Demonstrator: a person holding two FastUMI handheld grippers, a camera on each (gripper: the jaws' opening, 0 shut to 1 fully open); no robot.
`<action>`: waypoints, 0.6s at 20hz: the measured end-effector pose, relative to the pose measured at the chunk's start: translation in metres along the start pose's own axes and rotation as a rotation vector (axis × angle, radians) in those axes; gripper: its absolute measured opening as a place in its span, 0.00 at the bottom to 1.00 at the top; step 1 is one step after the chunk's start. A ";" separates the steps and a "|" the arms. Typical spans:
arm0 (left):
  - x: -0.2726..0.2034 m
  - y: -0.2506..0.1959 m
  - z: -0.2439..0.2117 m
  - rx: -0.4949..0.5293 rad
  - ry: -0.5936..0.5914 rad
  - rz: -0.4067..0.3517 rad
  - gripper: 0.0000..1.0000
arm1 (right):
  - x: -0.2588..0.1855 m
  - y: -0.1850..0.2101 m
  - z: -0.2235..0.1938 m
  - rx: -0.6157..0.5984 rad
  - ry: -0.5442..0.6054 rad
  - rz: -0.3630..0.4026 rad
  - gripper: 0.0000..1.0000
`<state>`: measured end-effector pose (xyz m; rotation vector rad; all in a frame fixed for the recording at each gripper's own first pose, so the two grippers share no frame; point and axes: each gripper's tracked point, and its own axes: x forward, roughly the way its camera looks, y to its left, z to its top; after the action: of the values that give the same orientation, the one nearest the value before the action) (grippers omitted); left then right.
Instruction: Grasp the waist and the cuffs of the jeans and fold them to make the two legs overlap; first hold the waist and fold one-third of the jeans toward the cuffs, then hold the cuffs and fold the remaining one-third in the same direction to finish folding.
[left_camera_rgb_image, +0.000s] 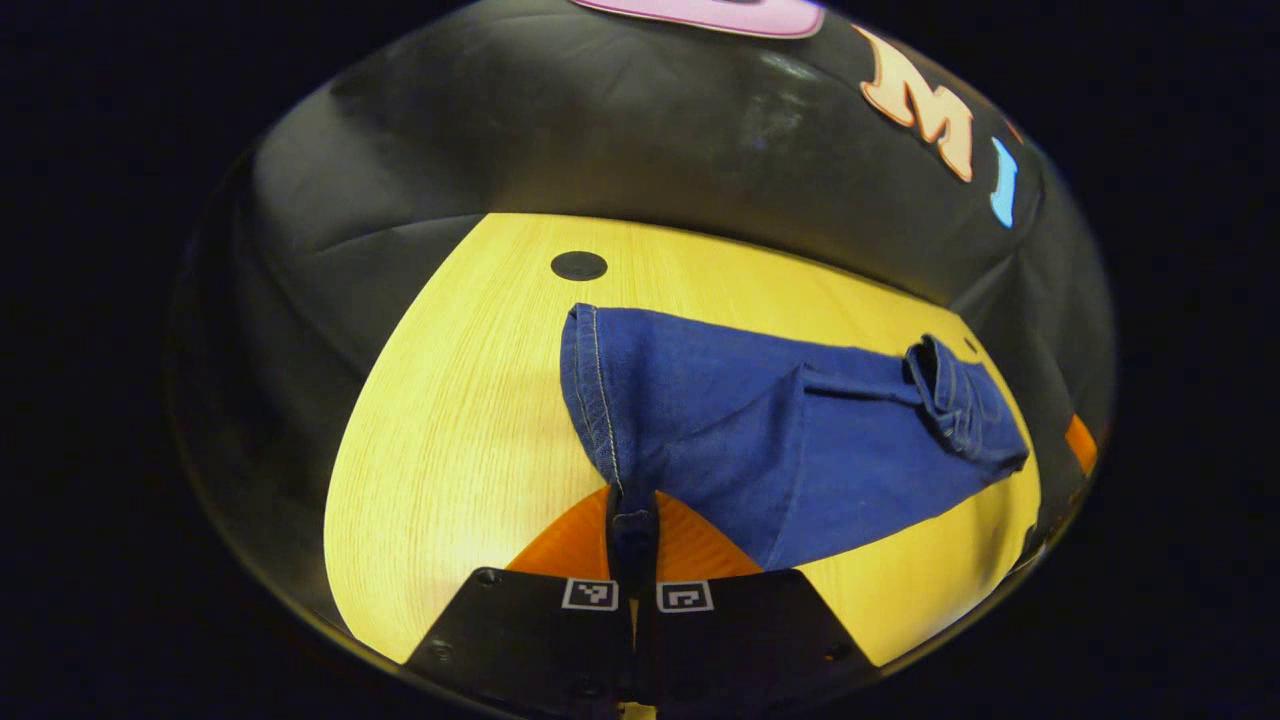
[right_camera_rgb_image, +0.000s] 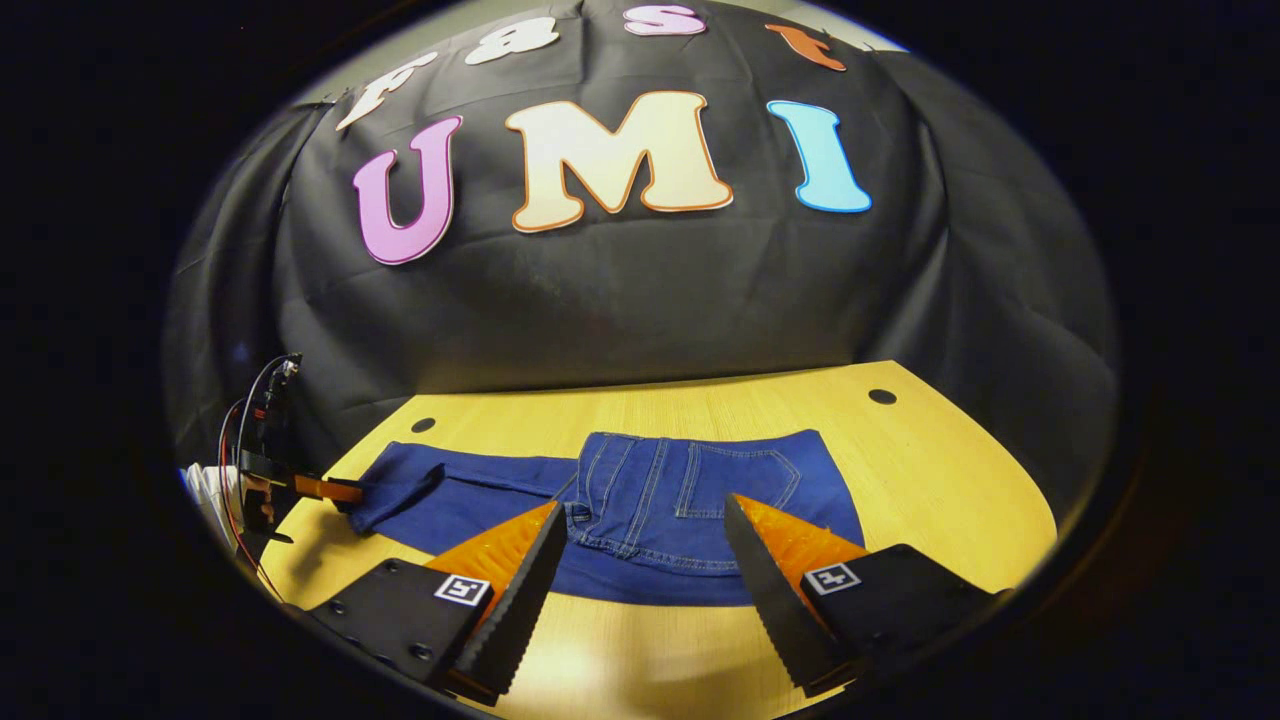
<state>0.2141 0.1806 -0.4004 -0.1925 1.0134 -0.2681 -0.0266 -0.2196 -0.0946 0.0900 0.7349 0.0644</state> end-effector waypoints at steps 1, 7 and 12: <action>-0.009 -0.008 0.010 -0.022 -0.025 -0.020 0.00 | -0.002 -0.004 0.005 0.001 -0.009 0.000 0.92; -0.047 -0.092 0.055 -0.031 -0.136 -0.121 0.02 | -0.016 -0.039 0.031 0.023 -0.056 0.007 0.98; -0.060 -0.171 0.081 -0.025 -0.184 -0.177 0.00 | -0.030 -0.077 0.046 0.042 -0.076 0.022 0.98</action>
<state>0.2312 0.0395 -0.2622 -0.3245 0.8180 -0.3919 -0.0158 -0.3014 -0.0483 0.1401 0.6591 0.0660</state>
